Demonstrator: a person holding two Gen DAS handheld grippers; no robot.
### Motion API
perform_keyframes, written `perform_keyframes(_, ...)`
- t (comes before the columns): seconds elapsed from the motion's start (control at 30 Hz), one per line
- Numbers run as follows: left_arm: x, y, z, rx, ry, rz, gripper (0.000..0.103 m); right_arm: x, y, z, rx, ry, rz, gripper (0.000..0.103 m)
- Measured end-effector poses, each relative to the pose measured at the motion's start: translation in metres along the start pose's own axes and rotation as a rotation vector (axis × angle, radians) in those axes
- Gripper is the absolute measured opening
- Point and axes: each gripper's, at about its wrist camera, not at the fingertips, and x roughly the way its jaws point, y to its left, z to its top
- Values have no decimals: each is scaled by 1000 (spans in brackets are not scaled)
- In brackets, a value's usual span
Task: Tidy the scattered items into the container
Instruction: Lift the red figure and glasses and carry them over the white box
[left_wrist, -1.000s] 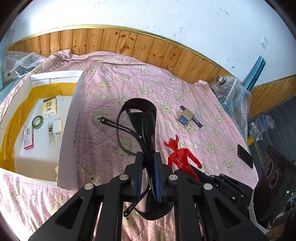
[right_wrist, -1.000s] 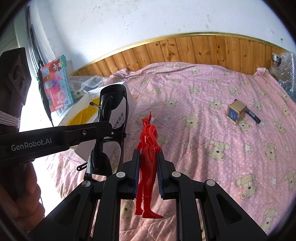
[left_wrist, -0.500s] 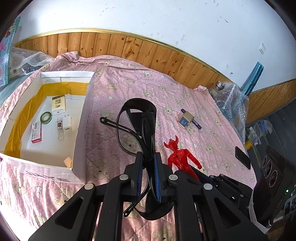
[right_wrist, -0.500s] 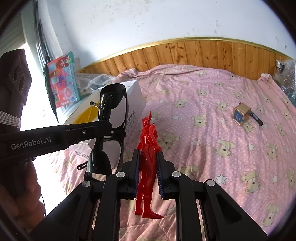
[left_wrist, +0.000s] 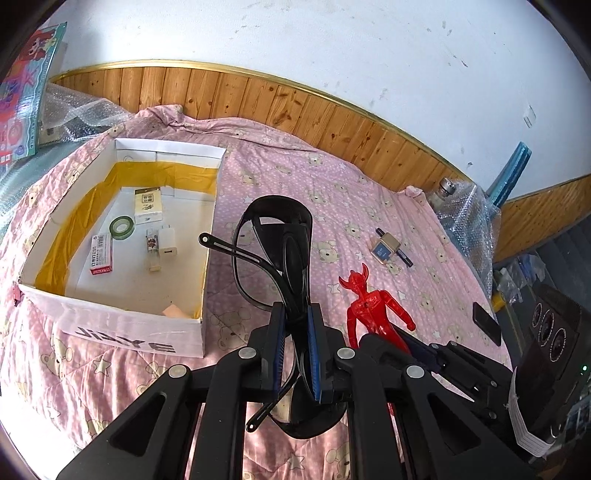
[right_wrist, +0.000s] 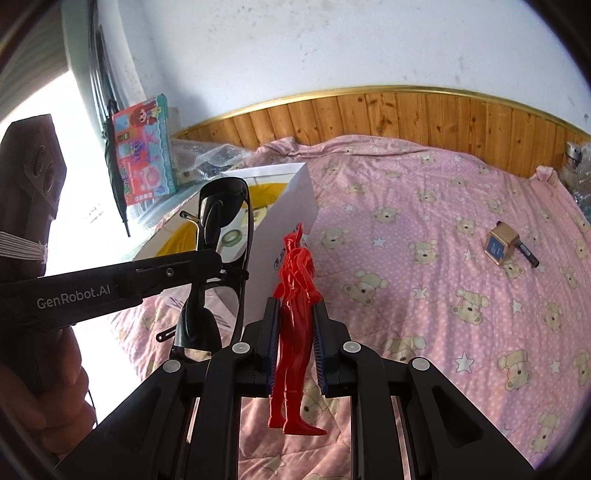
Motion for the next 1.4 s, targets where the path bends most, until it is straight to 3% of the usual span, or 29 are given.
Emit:
perform_keyframes(0.4,-21,44,7,-81,-50,6,12,16,40,24,-80,8,28,17)
perform_keyframes(1.4,-30,152,26,-251,-72,36,12,76,111,75,-188,51,102,17)
